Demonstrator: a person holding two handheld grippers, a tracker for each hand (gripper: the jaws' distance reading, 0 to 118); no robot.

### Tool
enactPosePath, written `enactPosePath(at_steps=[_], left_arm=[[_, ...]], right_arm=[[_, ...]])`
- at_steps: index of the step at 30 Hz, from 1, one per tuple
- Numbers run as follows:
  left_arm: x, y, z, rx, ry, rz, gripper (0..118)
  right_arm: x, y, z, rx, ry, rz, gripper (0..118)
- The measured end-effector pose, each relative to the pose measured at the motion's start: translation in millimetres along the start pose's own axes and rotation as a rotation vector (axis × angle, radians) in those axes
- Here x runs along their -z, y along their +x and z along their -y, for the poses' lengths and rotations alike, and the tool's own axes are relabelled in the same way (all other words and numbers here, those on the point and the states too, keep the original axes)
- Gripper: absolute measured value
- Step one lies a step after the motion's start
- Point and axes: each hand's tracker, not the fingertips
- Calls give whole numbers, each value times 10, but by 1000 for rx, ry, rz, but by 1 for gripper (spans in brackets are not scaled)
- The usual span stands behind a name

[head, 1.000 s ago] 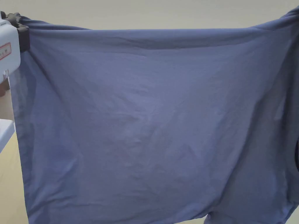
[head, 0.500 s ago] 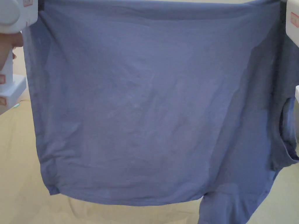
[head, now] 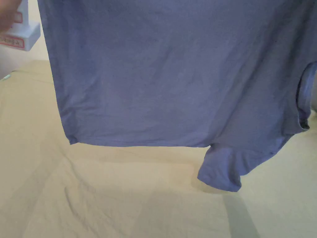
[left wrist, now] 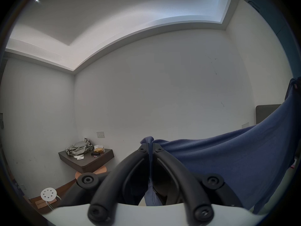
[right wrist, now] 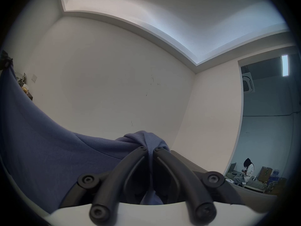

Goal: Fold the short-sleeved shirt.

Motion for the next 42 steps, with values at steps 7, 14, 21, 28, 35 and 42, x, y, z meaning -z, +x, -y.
enactPosePath(at_steps=[7,14,21,28,35,42], left_arm=[[403,175,441,34,-35,-11,1],[612,367,1530,59,-228,53,1],[206,405,2654,62,-369,108,1],[-968,547,3440,269,-547,147,1],[-2266,432,3968,335,-759,263,1],[-2967,169,4386,425,-886,301,1]], right_arm=[[354,-421,523,-3,-46,-39,0],[152,-814,1517,-42,-219,-171,0],[-569,-821,2391,48,-401,-351,0],[-1799,-712,3013,68,-587,-475,0],[-2964,-599,3531,19,-804,-579,0],[-3718,-437,3773,-12,-990,-635,0]])
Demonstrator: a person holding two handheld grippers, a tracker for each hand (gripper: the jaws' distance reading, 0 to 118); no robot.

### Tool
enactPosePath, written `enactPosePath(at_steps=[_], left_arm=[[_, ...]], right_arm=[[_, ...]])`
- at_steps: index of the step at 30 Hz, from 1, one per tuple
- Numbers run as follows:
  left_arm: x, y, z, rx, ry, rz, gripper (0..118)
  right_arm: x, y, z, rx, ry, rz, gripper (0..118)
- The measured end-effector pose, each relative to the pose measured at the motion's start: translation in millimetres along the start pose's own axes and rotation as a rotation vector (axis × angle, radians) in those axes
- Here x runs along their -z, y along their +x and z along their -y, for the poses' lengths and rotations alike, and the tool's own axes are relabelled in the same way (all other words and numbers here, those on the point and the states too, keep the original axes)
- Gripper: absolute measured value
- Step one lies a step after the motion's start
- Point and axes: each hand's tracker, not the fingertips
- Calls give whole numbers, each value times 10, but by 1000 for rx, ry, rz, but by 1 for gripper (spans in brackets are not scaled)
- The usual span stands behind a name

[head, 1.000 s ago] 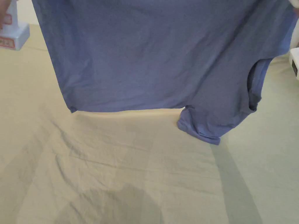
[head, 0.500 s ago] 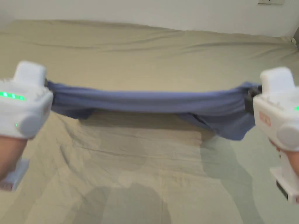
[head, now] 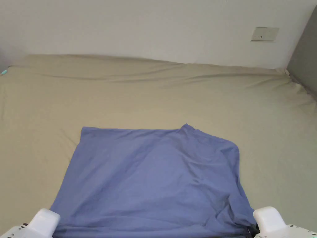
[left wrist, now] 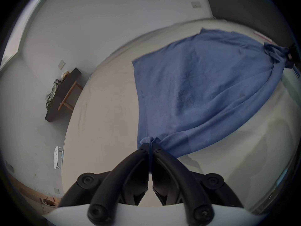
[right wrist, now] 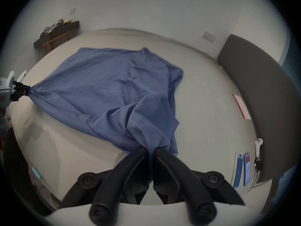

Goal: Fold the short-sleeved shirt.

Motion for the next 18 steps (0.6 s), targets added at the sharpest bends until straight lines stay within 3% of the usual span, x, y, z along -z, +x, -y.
enactPosePath(at_steps=[4,8,18], left_arm=[[-22,-40,385,-5,-56,46,1],[-175,72,623,74,-94,57,1],[-258,178,883,100,-155,87,1]], right_arm=[[-139,-57,266,-18,-79,-19,0],[-233,-148,423,-30,-142,-34,0],[-122,-282,673,41,-266,-63,0]])
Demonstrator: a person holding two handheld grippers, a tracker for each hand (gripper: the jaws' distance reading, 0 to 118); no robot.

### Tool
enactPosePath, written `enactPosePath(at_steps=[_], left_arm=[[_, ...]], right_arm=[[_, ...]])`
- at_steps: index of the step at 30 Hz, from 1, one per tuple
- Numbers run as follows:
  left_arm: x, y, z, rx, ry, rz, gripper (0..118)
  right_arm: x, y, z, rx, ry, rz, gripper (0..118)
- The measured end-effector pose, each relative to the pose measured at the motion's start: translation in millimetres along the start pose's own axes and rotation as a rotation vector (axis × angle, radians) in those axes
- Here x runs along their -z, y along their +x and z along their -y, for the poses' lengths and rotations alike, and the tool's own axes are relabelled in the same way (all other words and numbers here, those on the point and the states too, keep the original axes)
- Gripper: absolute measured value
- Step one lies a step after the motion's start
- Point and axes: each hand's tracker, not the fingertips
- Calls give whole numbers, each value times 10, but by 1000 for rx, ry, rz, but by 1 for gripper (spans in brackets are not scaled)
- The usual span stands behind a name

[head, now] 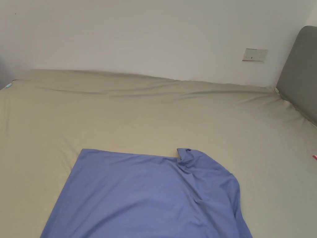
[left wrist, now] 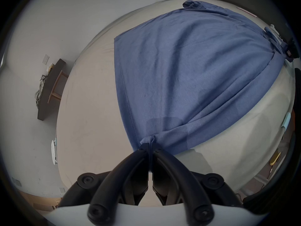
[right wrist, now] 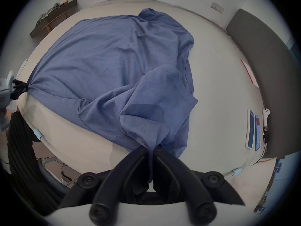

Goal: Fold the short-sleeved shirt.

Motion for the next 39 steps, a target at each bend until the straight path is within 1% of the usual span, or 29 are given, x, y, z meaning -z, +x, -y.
enactPosePath(at_steps=[6,11,15,17,18,19,20,21,22,23,24,26,27,30,32,34,35,37,39], left_arm=[[36,28,32,14,-25,13,1],[45,45,19,27,-33,18,1],[53,-26,-3,-6,-34,48,1],[41,-40,-4,-23,-24,52,3],[15,-44,-6,-34,-5,51,13],[-21,-60,-20,-45,10,56,33],[-64,-76,-35,-65,23,61,61],[-114,-97,-64,-94,45,79,97],[-170,-119,-103,-122,80,91,107],[-251,-183,-164,-167,149,77,107],[-358,-227,-230,-213,219,71,107],[-593,-340,-419,-336,351,79,107],[-817,-381,-553,-402,421,91,107],[-1310,-485,-850,-549,646,96,107],[-1669,-510,-1025,-591,781,77,107],[-1973,-481,-1157,-589,892,27,107],[-2099,-489,-1220,-577,931,-14,107],[-2319,-436,-1324,-561,979,-95,107],[-2431,-406,-1393,-547,1014,-133,105]], right_arm=[[34,32,54,29,-31,-25,0],[87,46,55,35,-34,-24,0],[82,39,45,27,-40,-25,0],[76,69,35,32,-36,-24,2],[60,88,28,45,-26,-27,12],[27,117,19,70,-5,-27,34],[-20,148,6,86,-4,-20,64],[-71,177,-11,94,-1,7,102],[-148,202,-28,95,33,52,114],[-263,228,-55,95,97,84,116],[-389,262,-107,94,160,96,115],[-652,318,-264,123,242,105,115],[-791,329,-358,145,291,121,115],[-1229,335,-591,162,510,129,115],[-1581,226,-777,160,636,156,115],[-1863,119,-884,151,758,186,115],[-1992,47,-922,150,825,202,115],[-2166,-112,-998,152,901,244,115],[-2282,-274,-1024,105,963,273,113]])
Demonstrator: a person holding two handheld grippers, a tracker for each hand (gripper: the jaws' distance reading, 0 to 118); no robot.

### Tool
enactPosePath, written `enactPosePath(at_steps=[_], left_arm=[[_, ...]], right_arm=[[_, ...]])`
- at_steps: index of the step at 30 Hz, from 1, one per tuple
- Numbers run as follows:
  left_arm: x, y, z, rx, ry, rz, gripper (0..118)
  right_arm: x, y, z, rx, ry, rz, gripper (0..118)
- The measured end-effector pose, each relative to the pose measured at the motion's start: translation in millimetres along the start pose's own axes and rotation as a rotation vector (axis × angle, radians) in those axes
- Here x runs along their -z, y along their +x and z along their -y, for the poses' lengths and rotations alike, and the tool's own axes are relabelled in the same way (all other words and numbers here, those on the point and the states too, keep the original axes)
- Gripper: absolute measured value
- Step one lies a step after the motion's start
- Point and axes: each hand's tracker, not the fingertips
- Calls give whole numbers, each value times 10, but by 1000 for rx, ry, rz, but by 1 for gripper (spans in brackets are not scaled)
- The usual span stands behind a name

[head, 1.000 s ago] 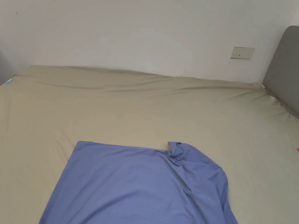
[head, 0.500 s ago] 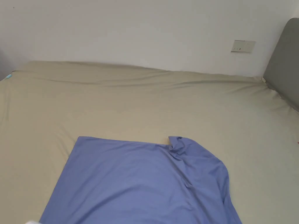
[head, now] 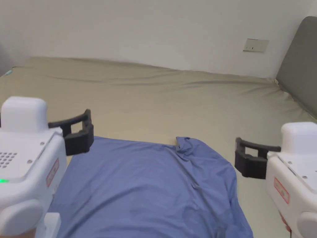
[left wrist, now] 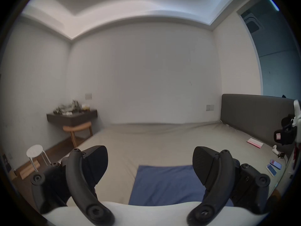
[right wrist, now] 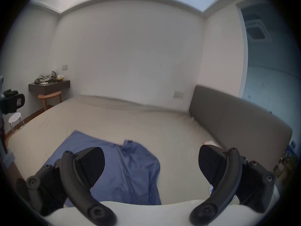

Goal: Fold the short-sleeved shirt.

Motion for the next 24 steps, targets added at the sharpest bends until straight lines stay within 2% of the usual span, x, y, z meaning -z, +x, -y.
enactPosePath(at_steps=[1,2,3,4,5,6,9,20,24], left_arm=[[-20,45,-34,0,2,0,102],[-55,99,-68,3,13,2,92],[-78,149,-75,11,22,5,67],[-88,186,-65,25,36,10,42],[-95,242,-60,51,45,7,20],[-95,288,-47,78,53,0,6],[-105,376,0,98,50,19,1],[-66,282,65,88,12,27,1],[6,121,283,106,-94,60,1]], right_arm=[[-20,-69,-29,-17,20,-5,107],[-59,-147,-65,-33,35,-7,92],[-91,-219,-82,-44,53,-16,53],[-107,-279,-87,-48,72,-26,25],[-95,-336,-70,-50,86,-28,8],[-105,-385,-68,-46,93,-29,3],[-110,-484,-96,-36,100,-54,0],[-71,-569,-121,-86,130,-50,0],[-22,-570,-34,-99,96,-58,0]])
